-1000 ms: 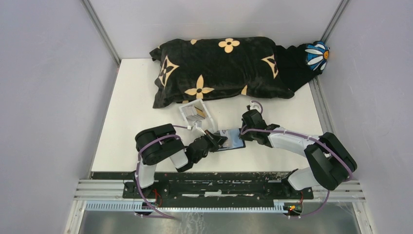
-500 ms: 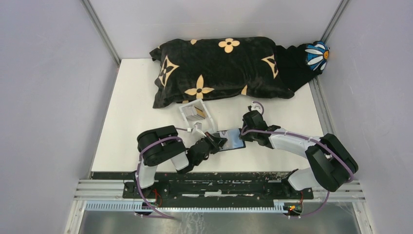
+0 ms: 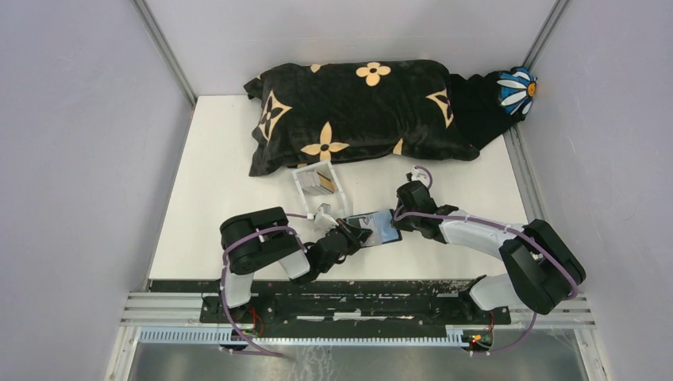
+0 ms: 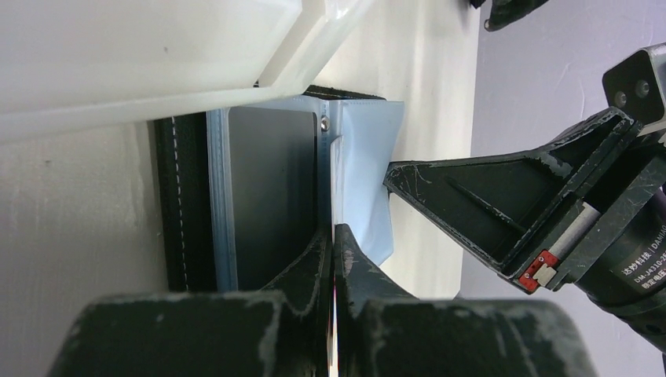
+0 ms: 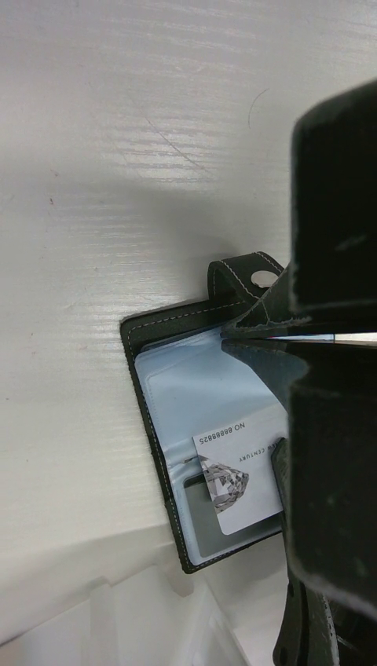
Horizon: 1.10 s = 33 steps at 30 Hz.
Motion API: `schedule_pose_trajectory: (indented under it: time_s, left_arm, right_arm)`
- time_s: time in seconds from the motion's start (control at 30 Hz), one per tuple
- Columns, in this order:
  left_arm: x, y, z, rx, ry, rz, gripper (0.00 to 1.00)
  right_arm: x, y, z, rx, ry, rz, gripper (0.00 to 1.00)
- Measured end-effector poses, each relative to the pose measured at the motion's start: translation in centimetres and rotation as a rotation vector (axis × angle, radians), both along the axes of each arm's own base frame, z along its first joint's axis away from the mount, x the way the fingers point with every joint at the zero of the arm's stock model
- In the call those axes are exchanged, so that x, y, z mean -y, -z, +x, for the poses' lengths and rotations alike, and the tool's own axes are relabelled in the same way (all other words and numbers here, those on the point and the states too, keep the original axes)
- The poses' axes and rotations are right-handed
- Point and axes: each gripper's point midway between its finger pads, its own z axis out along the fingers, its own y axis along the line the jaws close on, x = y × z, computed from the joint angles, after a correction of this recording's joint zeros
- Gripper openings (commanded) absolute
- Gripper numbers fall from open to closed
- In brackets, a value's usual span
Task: Put the credit cards into the card holder
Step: Insert the credit card into the card holder.
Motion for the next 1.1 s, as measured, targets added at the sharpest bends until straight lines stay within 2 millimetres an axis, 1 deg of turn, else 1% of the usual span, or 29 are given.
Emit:
schedule_pose_trajectory:
  time_s: [0.5, 0.77, 1.1]
  left_arm:
    - [-0.4, -0.3, 0.3, -0.005, -0.037, 0.026, 0.03]
    - [-0.8, -0.4, 1.5, 0.015, -0.057, 0.021, 0.03]
    - [-0.5, -0.3, 1.8, 0.027, -0.046, 0.023, 0.03]
  right_arm:
    - [0.0, 0.0, 0.0, -0.001, 0.008, 0.005, 0.01]
    - [0.0, 0.0, 0.0, -0.003, 0.009, 0.006, 0.01]
    - [0.0, 0.1, 0.0, -0.005, 0.011, 0.006, 0.01]
